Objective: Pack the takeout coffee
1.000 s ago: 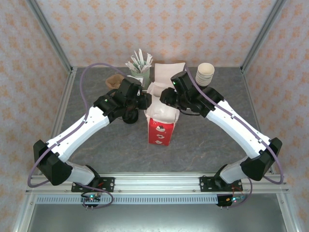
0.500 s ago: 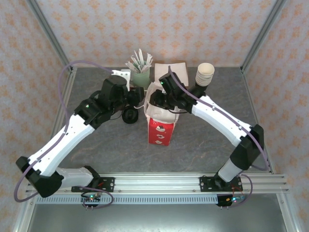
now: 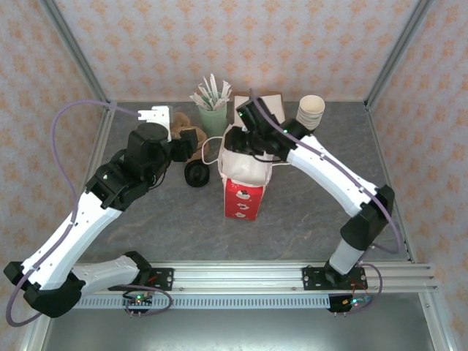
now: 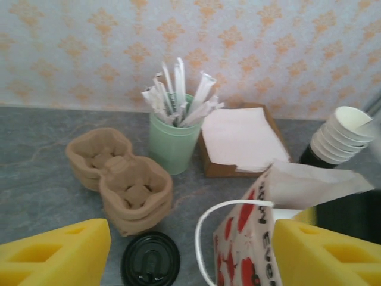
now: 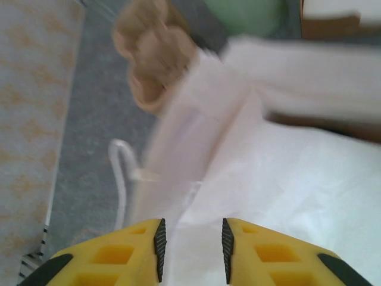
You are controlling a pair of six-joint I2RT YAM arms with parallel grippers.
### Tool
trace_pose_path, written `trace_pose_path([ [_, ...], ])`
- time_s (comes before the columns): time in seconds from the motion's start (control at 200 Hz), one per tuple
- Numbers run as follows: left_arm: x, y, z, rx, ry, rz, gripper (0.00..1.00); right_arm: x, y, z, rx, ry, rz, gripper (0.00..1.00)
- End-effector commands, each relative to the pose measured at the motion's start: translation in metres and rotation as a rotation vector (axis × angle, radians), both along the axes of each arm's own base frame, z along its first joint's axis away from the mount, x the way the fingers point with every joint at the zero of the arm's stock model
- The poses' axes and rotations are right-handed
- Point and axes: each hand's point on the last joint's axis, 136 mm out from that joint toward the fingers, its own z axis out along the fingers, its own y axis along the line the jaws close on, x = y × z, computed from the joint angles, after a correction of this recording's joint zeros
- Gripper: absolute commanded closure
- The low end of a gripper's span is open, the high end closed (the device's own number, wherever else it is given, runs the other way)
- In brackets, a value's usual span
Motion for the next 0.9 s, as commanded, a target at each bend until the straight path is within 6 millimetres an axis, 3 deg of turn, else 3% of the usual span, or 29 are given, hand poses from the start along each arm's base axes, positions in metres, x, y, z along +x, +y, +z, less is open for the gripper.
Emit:
trace_pose_path([
  [0.0, 0.001, 0.031, 0.004, 0.057, -0.067, 0.141, 0.17, -0.017, -0.045, 0.076, -0.04, -0.216, -0.032, 0.63],
  [0.11, 0.001, 0.056, 0.0, 0.11, -0.115, 0.268, 0.01, -0.021, -0.092, 0.109, -0.11, -0.396, -0.136, 0.49],
  [0.165, 0.001, 0.07, -0.006, 0.143, -0.132, 0.326, 0.0, -0.024, -0.122, 0.118, -0.153, -0.473, -0.217, 0.42],
  [0.295, 0.002, 0.102, -0.03, 0.174, -0.157, 0.445, 0.0, -0.029, -0.201, 0.106, -0.267, -0.538, -0.44, 0.28],
  [0.44, 0.006, 0.124, -0.076, 0.24, -0.181, 0.503, 0.0, -0.033, -0.278, 0.046, -0.368, -0.503, -0.653, 0.18],
  [0.545, 0.01, 0.146, -0.123, 0.25, -0.124, 0.559, 0.0, -0.031, -0.314, -0.006, -0.452, -0.506, -0.758, 0.08],
  [0.721, 0.02, 0.166, -0.197, 0.275, -0.051, 0.567, 0.0, -0.013, -0.346, -0.096, -0.534, -0.491, -0.831, 0.0],
  [0.896, 0.036, 0.168, -0.239, 0.283, -0.036, 0.523, 0.0, 0.011, -0.356, -0.146, -0.549, -0.53, -0.837, 0.01],
])
